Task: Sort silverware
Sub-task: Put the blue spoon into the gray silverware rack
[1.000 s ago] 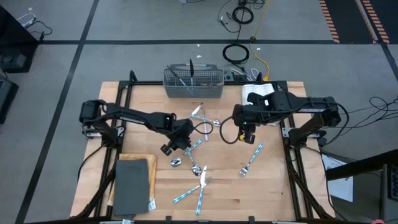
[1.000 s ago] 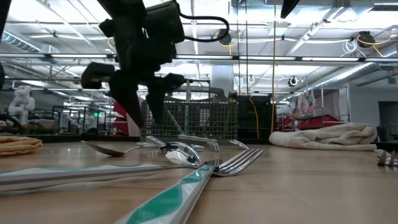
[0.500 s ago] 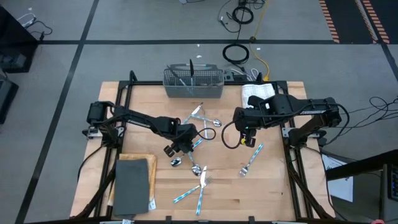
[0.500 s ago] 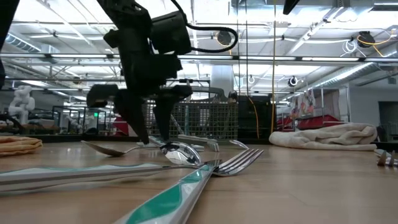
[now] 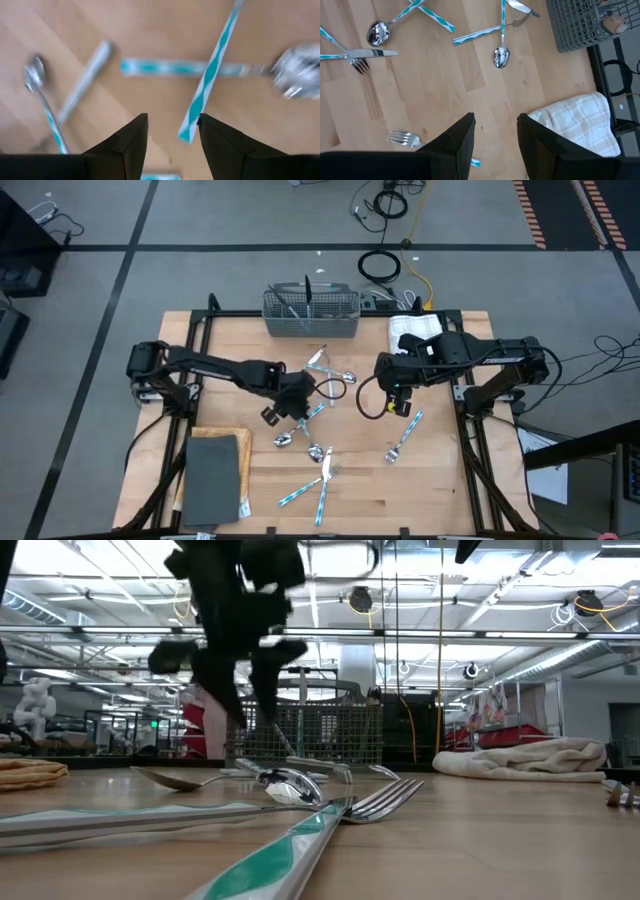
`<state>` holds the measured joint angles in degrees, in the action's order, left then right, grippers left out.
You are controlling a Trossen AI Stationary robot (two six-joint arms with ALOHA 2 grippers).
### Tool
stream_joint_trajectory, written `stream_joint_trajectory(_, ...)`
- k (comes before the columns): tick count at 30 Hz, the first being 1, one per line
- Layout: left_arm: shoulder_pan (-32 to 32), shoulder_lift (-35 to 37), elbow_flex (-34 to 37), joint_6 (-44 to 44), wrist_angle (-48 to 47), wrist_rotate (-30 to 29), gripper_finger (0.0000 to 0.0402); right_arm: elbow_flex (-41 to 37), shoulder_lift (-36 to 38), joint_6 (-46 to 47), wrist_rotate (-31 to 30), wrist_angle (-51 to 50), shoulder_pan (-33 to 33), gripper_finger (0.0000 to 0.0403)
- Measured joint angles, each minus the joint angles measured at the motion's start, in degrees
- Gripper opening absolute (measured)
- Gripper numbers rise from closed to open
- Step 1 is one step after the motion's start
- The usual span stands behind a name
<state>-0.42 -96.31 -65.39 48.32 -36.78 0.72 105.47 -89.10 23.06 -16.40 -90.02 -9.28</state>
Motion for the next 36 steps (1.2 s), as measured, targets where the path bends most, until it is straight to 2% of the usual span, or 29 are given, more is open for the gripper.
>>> stream_joint_trajectory(3, -1.75, 0.72, -1.64, 0.65, 0.04, 6.26, 0.0183, 0.00, 0.00, -0.10, 0.00, 0.00, 0.00, 0.0137)
stream_joint_trajectory(6, -4.70, -0.20, -1.63, 2.66, -0.37, 7.85, 0.0183, 0.00, 0.00, -0.14, 0.00, 0.00, -0.22, 0.0137)
stream_joint_trajectory(10, -7.21, -2.59, -1.57, 3.20, 0.41, 7.83, 0.0183, 0.02, 0.00, -0.82, 0.00, 0.00, -0.60, 0.0137)
stream_joint_trajectory(13, -7.99, -4.54, -1.57, 2.35, 3.03, 5.47, 0.0183, 0.00, 0.00, -1.32, 0.00, 0.00, -0.92, 0.0137)
stream_joint_trajectory(26, -9.01, -12.63, -1.57, 0.08, 8.44, 5.16, 0.0183, 0.00, 0.00, -1.50, 0.02, 0.00, -3.91, 0.0137)
stream_joint_trajectory(31, -8.97, -14.45, -1.61, -0.38, 11.73, 3.40, 0.0181, 0.00, 0.00, -1.26, 0.02, 0.00, -5.10, 0.0137)
stream_joint_trajectory(34, -8.94, -15.26, -1.77, -0.17, 11.39, 4.30, 0.0156, 0.01, 0.00, -1.23, -0.02, 0.00, -5.54, 0.0137)
stream_joint_trajectory(36, -9.13, -15.86, -1.79, -0.05, 11.06, 5.00, 0.0117, 0.00, 0.00, -1.20, -0.07, 0.00, -5.82, 0.0137)
